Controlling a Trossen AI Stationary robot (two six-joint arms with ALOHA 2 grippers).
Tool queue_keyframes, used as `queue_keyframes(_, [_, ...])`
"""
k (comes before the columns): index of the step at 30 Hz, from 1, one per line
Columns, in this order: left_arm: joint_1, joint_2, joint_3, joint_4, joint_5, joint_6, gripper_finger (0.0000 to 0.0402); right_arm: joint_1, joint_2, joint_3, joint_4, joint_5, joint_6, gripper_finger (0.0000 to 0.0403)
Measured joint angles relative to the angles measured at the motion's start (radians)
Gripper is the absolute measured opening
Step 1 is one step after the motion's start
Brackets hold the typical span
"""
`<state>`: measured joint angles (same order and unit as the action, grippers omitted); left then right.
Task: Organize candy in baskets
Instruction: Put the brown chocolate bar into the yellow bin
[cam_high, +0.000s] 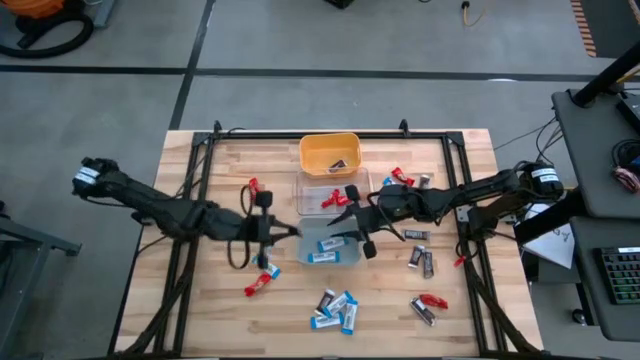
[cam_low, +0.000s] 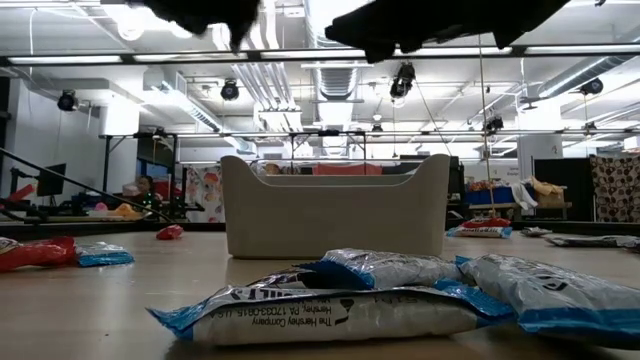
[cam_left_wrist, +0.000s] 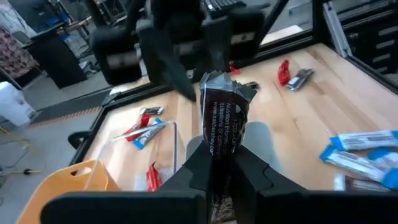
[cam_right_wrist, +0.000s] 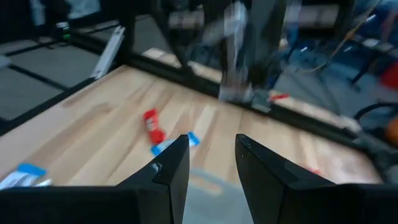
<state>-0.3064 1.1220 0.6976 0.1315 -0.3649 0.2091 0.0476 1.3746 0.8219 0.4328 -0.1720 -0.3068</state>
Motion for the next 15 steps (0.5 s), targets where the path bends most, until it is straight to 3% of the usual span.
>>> queue_keyframes(4, [0.104,0.030,-0.104,0.242,0.124,-0.005,0.0012,-0.002,0.003,0.000,0.087,0.062,-0.064,0.0123])
queue_keyframes(7, [0.152,0.058,-0.140,0.362,0.139,-0.012,0.0012,-0.006,0.017,0.000,0.143,0.071,-0.087,0.0130])
queue_keyframes(15, [0.182,0.162,-0.134,0.423,0.143,0.002,0.0012,-0.042,0.062,0.028,0.162,0.070,-0.097,0.0183])
